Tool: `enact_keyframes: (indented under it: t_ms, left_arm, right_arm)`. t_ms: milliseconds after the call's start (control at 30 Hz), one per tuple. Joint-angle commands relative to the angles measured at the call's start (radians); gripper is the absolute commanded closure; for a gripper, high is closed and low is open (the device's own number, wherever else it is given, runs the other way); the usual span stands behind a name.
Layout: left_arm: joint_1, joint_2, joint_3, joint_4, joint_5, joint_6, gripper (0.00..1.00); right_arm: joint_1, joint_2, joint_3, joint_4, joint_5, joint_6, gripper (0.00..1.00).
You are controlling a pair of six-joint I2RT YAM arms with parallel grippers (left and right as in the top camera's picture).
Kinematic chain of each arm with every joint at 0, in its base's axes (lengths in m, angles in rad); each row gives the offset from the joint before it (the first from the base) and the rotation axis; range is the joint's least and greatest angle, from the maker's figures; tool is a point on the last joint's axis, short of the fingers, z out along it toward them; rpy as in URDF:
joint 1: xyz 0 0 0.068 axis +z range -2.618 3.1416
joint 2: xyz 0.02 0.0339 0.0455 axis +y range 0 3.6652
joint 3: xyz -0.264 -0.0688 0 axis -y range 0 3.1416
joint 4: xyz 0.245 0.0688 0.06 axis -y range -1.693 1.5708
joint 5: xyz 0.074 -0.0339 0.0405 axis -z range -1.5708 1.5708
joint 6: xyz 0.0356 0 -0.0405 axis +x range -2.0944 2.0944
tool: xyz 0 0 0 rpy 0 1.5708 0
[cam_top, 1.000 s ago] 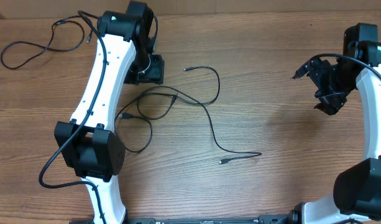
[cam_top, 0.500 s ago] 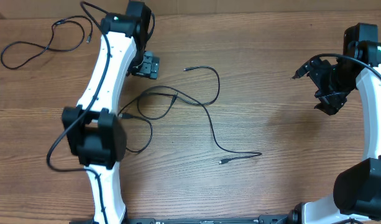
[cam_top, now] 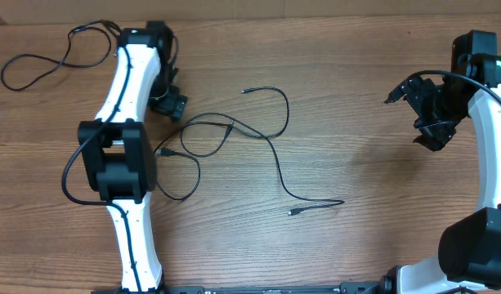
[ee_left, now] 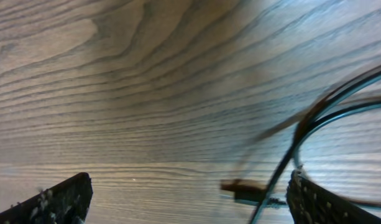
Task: Untangle cables
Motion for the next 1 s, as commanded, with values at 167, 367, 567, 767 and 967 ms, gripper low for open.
enact_keyframes:
  t_ms: [167,367,567,767,967]
  left_arm:
    - [0.125,0.003,-0.004,-0.006,0.467,0.322,0.0]
    - [0.153,0.003,-0.004,0.036,0.536,0.441,0.0]
    - [0.142,0.003,-0.005,0.065,0.563,0.552,0.0]
    - [0.122,0.003,-0.065,0.114,0.508,0.59,0.01]
    - [0.122,0.003,-0.146,0.135,0.493,0.607,0.03]
  right_arm:
    - [-0.002,0.0,0.002,0.0,0.008,0.003,0.0]
    - [-0.002,0.0,0.002,0.0,0.008,0.003,0.0]
    - [-0.002,0.0,0.002,0.0,0.008,0.003,0.0]
    - [-0.002,0.0,0.002,0.0,0.008,0.003,0.0]
    - [-0.002,0.0,0.002,0.0,0.008,0.003,0.0]
